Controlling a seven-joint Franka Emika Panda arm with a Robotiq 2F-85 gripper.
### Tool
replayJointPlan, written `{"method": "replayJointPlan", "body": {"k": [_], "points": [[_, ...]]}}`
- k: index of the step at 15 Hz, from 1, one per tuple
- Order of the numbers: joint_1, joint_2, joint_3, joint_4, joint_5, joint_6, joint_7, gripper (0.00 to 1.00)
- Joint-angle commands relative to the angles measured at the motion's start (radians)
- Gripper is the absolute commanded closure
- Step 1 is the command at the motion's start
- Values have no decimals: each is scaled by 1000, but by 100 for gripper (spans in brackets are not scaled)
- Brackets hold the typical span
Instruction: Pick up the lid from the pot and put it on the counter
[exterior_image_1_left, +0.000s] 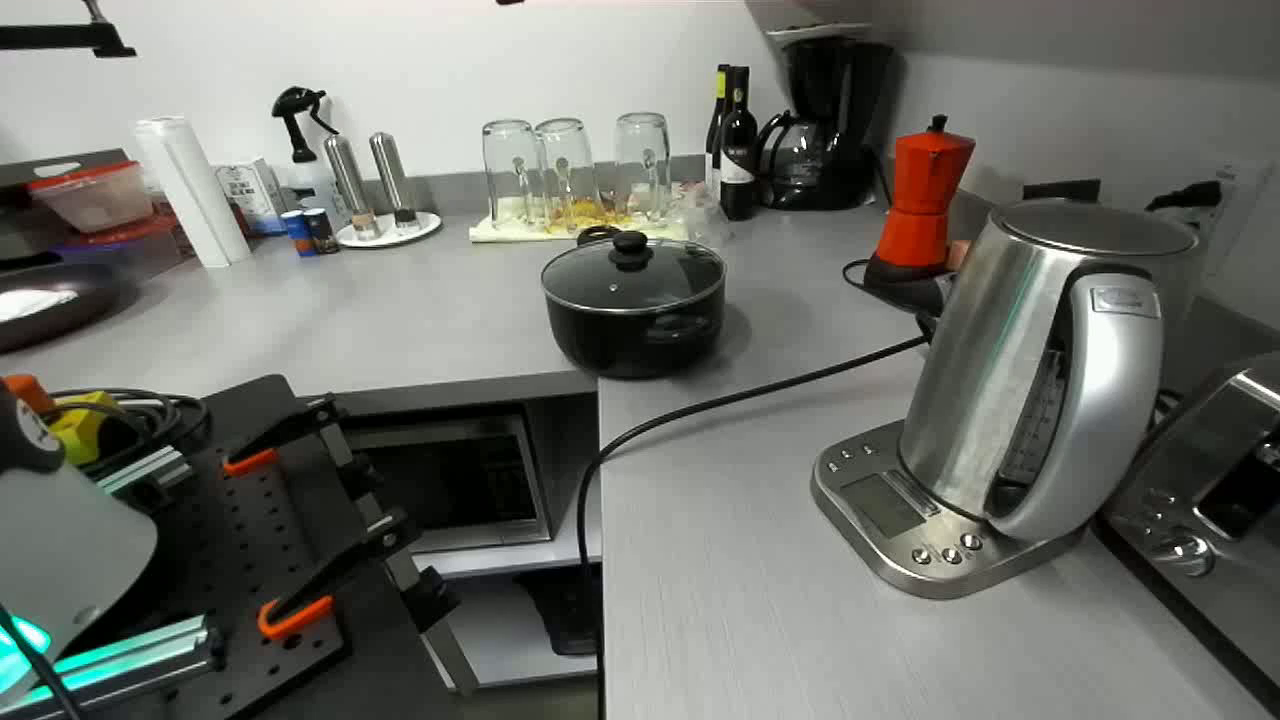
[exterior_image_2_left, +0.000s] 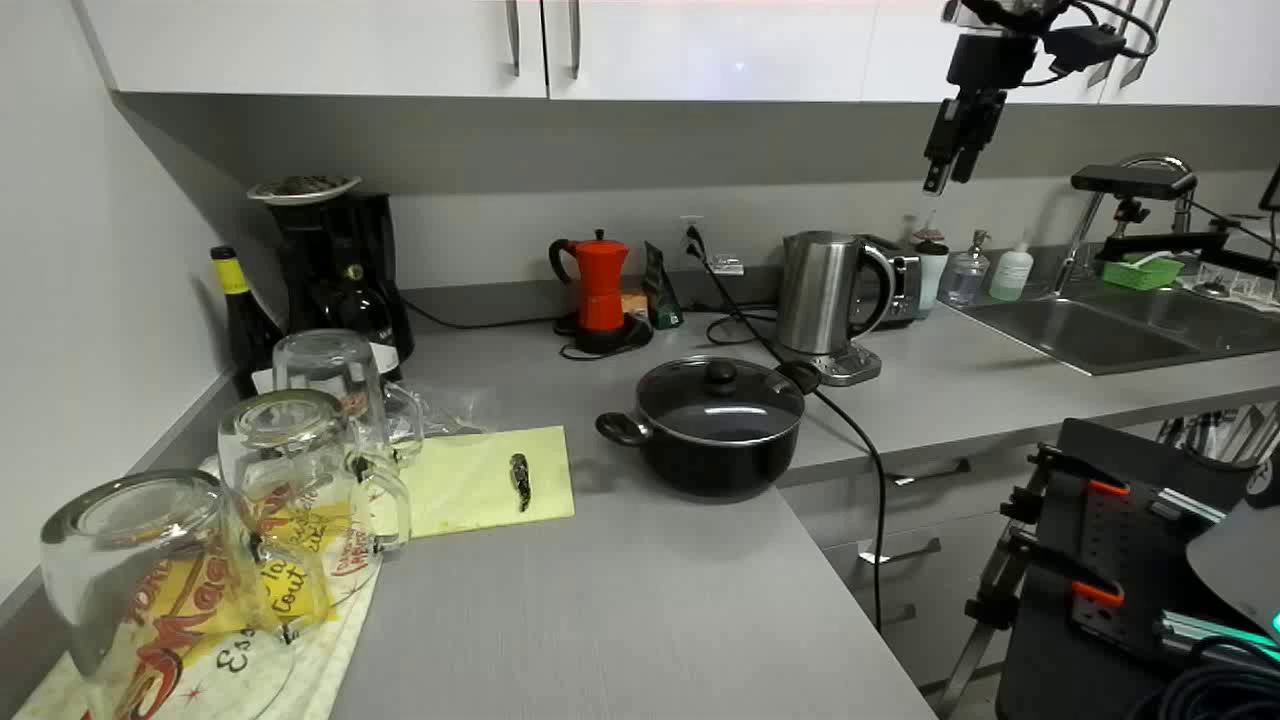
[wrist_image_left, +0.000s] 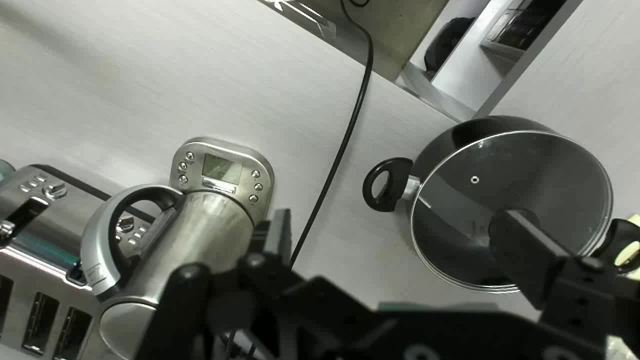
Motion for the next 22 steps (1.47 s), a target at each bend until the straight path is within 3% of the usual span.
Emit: {"method": "replayJointPlan", "body": {"k": [1, 12, 22], "points": [[8, 0, -7, 2, -4, -3, 3, 0], [9, 10, -5, 7, -6, 1, 1, 0], [106, 284, 10, 183, 16, -3, -118, 0]]}}
